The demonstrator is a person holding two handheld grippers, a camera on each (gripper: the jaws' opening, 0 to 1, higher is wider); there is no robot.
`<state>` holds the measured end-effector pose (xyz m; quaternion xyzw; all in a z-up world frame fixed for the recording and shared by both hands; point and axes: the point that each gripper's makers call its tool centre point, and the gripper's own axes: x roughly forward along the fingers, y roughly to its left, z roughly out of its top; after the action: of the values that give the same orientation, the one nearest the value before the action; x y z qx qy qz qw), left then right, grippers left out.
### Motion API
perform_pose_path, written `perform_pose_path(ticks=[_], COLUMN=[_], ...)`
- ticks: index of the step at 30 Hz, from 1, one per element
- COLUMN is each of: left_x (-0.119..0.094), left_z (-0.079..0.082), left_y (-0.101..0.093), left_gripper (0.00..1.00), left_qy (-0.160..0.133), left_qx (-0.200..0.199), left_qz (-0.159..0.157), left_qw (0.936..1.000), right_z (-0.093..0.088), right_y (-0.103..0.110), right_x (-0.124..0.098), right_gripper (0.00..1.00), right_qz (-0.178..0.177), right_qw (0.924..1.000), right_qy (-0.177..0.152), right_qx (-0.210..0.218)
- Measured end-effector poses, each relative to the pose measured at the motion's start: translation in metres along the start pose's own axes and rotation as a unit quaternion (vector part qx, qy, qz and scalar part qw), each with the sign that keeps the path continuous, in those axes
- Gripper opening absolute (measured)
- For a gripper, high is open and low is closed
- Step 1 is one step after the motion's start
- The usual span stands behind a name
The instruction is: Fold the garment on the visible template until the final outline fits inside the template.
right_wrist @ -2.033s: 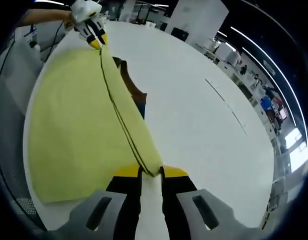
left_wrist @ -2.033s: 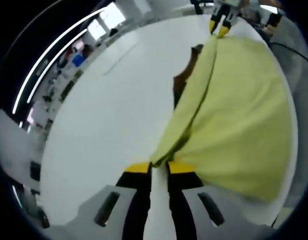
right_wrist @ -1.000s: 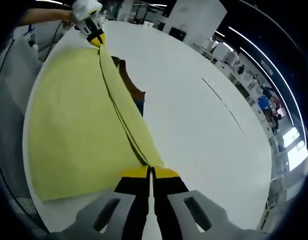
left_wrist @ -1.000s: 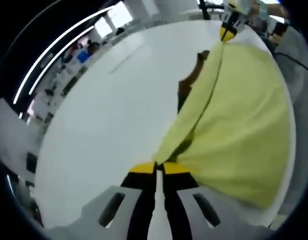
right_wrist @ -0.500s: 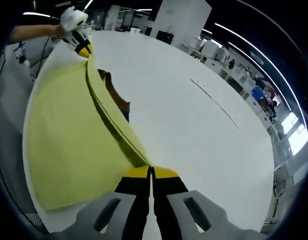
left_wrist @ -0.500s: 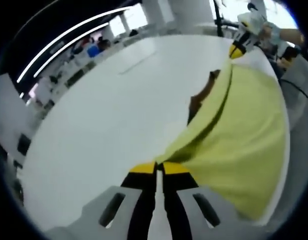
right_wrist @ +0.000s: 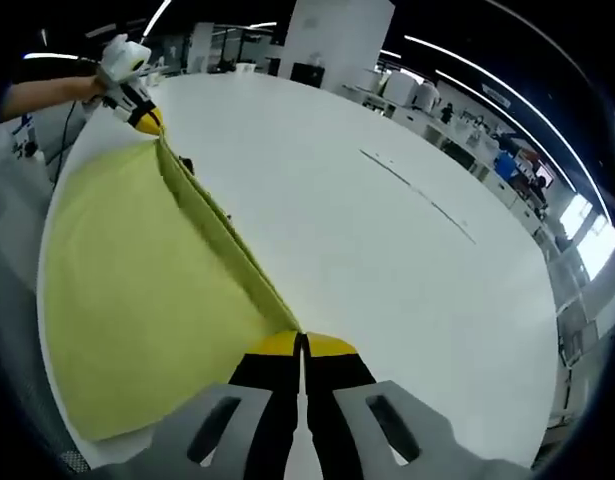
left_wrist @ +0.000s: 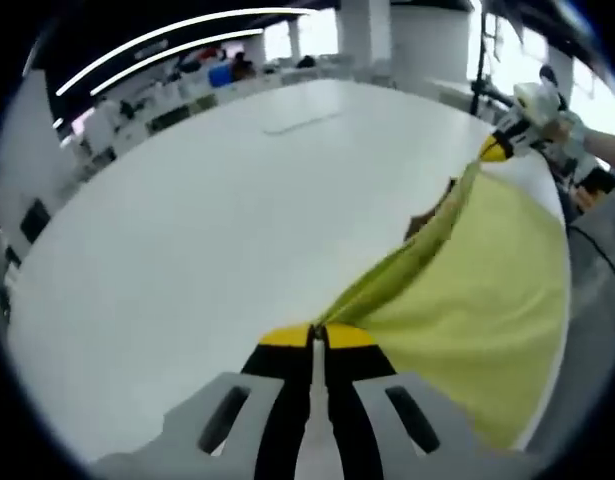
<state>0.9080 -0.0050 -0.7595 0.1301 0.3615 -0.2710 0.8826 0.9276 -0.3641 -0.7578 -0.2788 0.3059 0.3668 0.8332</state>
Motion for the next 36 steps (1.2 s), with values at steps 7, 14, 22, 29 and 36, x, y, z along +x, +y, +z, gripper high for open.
perform_pose_path(ticks=[7, 14, 22, 29, 36], left_x=[0.004, 0.01, 0.012, 0.011, 0.006], left_z=[-0.004, -0.005, -0.004, -0.001, 0.008], left_y=[-0.001, 0.0, 0.002, 0.0, -0.003], left_gripper=[0.0, 0.0, 0.0, 0.01, 0.04], left_qy=[0.004, 0.002, 0.0, -0.005, -0.015], left_qx=[-0.011, -0.032, -0.062, -0.057, -0.051], left_qz=[0.002, 0.005, 0.01, 0.015, 0.017], left_qw=[0.9999, 0.9995, 0.998, 0.9982, 0.9984], right_z=[-0.001, -0.004, -0.005, -0.005, -0.003], right_y=[-0.001, -0.003, -0.003, -0.003, -0.004], right_x=[0.006, 0.014, 0.018, 0.018, 0.014], right_gripper=[0.02, 0.02, 0.02, 0.01, 0.03], right_qz=[0.0, 0.004, 0.003, -0.002, -0.004], right_qw=[1.0, 0.9997, 0.9996, 0.9999, 0.9999], right_qy=[0.003, 0.008, 0.01, 0.011, 0.003], right_qx=[0.007, 0.021, 0.026, 0.012, 0.015])
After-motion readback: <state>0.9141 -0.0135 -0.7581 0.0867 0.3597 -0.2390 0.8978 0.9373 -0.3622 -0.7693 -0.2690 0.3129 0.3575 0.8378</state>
